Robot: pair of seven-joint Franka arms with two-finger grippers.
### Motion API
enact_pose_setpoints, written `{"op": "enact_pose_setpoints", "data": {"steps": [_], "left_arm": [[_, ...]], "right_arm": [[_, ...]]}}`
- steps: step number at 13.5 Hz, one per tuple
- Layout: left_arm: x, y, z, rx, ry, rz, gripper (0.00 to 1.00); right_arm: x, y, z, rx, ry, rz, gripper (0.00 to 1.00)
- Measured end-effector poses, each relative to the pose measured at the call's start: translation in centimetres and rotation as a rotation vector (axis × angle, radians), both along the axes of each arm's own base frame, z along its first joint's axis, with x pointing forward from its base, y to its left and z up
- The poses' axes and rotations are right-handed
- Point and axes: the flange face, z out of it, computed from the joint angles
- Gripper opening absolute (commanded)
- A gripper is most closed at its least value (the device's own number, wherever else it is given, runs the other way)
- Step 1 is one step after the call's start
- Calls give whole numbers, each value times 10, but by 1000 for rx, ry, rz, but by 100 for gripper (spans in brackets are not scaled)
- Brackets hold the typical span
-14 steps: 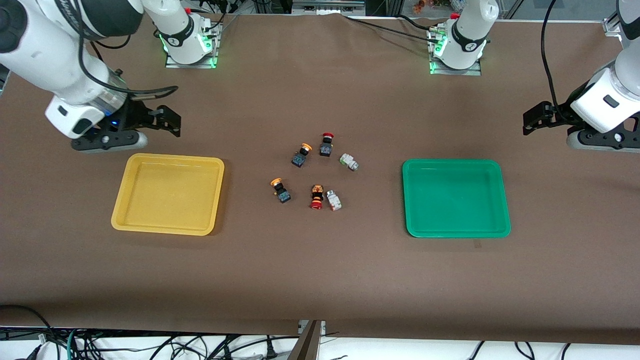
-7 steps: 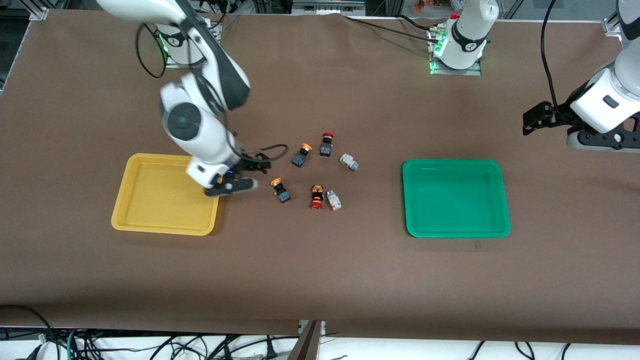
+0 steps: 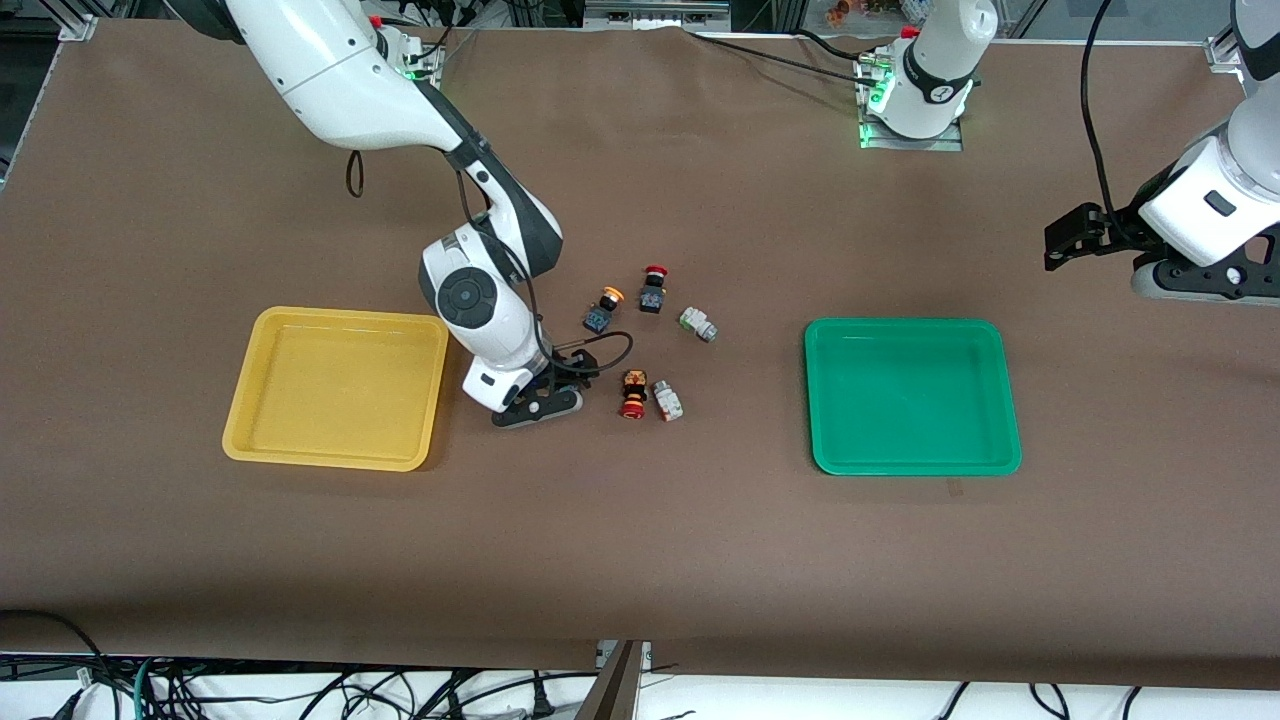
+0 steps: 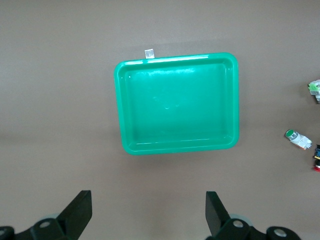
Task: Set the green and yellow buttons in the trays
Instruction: 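Grasp the blue button and carry it over the yellow tray, then release the blue button in the yellow tray while the left gripper grasps a white button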
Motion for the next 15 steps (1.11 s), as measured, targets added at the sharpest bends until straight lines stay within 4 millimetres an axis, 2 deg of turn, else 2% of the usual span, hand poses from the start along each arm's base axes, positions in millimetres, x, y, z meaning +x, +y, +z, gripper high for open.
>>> {"op": "enact_pose_setpoints", "data": {"steps": [3, 4, 6, 8, 10, 12, 13, 15], "left_arm": [[1, -1, -2, 0, 4, -1, 100], [2, -1, -4, 0, 6, -1, 100], [3, -3, -7, -15, 11, 0, 100], [5, -5, -12, -37, 22, 1, 100], [12, -9, -29, -47, 51, -2, 100], [24, -24, -59, -65, 93, -19, 100], [32, -37, -76, -88, 93, -25, 100], [50, -75, -109, -114, 65, 12, 100]], "right_arm": [[-3, 2, -11, -3, 5, 4, 8], [-2, 1, -11, -4, 4, 3, 0], [0, -4, -10, -17, 12, 1, 0], [11, -22, 6, -73, 37, 29, 0], [31, -70, 34, -158, 56, 114, 0], [50, -137, 57, -223, 54, 186, 0], [54, -169, 61, -248, 56, 212, 0], [54, -226, 58, -287, 81, 243, 8]]}}
